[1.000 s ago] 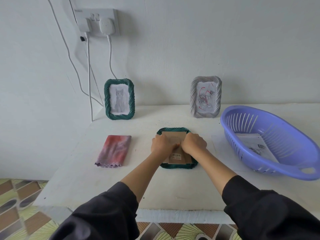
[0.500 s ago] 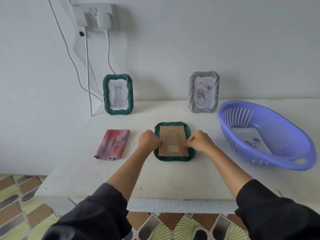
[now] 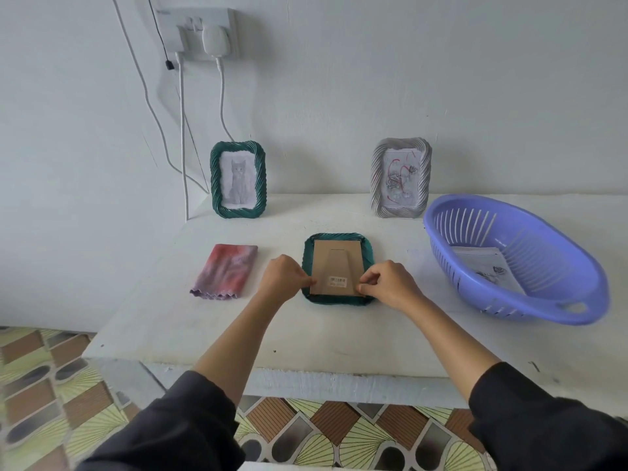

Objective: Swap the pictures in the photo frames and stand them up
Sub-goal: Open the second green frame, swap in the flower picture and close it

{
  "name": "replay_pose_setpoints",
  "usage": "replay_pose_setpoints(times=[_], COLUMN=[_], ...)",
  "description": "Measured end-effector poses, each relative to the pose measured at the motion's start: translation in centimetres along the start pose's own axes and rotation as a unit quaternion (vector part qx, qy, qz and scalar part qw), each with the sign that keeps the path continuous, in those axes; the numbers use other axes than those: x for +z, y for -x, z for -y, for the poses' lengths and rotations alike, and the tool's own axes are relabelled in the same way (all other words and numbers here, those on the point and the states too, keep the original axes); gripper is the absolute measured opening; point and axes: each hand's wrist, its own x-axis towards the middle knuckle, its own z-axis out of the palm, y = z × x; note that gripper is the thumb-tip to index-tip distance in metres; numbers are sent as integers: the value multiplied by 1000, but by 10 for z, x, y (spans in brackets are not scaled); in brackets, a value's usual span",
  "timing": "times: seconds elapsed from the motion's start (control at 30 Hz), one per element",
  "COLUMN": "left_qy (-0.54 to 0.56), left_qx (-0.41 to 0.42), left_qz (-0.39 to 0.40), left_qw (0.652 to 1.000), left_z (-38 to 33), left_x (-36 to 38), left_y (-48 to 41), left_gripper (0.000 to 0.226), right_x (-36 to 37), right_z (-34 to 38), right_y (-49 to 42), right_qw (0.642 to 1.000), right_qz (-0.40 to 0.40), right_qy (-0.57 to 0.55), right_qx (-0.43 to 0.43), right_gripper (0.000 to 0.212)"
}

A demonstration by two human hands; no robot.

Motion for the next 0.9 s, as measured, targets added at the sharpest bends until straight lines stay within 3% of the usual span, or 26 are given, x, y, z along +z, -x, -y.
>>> replay_pose_setpoints(times=[0.2, 0.33, 0.63, 0.73, 0.9], left_qy=[-25, -15, 2, -29, -71], left_qx=[19, 45, 36, 82, 134], left_qz=[37, 39, 4, -23, 32], left_qw=[999, 998, 999, 996, 988], left_z=[2, 4, 3, 5, 8], left_x=[2, 1, 7, 7, 0], left_y=[13, 17, 19, 20, 21], left_gripper=[8, 20, 18, 15, 19], right_x=[1, 2, 3, 2, -7], right_z=[-3, -1, 6, 6, 4], right_y=[5, 7, 14, 13, 13], right_qw=[999, 997, 1000, 1000, 1000], right_qz=[17, 20, -1, 5, 18], right_qy=[43, 63, 2, 12, -1], right_qx=[-24, -37, 11, 8, -22], right_gripper=[27, 31, 17, 17, 24])
